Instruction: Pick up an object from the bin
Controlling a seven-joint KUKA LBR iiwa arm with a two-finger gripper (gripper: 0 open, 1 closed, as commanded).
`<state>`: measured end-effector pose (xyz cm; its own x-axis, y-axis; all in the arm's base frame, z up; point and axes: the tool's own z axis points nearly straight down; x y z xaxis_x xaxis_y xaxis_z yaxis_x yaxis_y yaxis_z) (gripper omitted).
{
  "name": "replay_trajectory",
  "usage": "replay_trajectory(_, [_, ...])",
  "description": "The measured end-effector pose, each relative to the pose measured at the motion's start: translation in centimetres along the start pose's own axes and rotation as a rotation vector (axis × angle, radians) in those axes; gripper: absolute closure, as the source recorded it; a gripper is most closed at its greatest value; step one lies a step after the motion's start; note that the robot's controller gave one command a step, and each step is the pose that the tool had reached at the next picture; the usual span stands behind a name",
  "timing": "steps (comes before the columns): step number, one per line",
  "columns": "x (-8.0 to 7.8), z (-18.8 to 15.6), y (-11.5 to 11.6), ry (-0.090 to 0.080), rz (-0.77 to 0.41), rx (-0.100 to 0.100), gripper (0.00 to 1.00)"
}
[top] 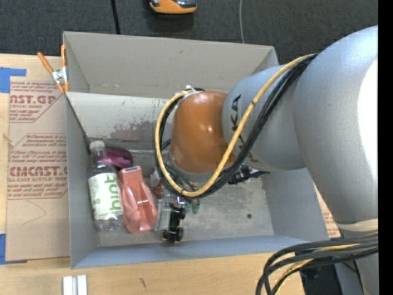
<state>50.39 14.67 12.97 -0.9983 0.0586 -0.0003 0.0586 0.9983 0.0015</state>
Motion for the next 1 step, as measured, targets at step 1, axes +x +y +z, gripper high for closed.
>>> replay_trajectory(1, [-3.85, 2.82, 1.22, -0.013, -0.026, -0.002, 1.0])
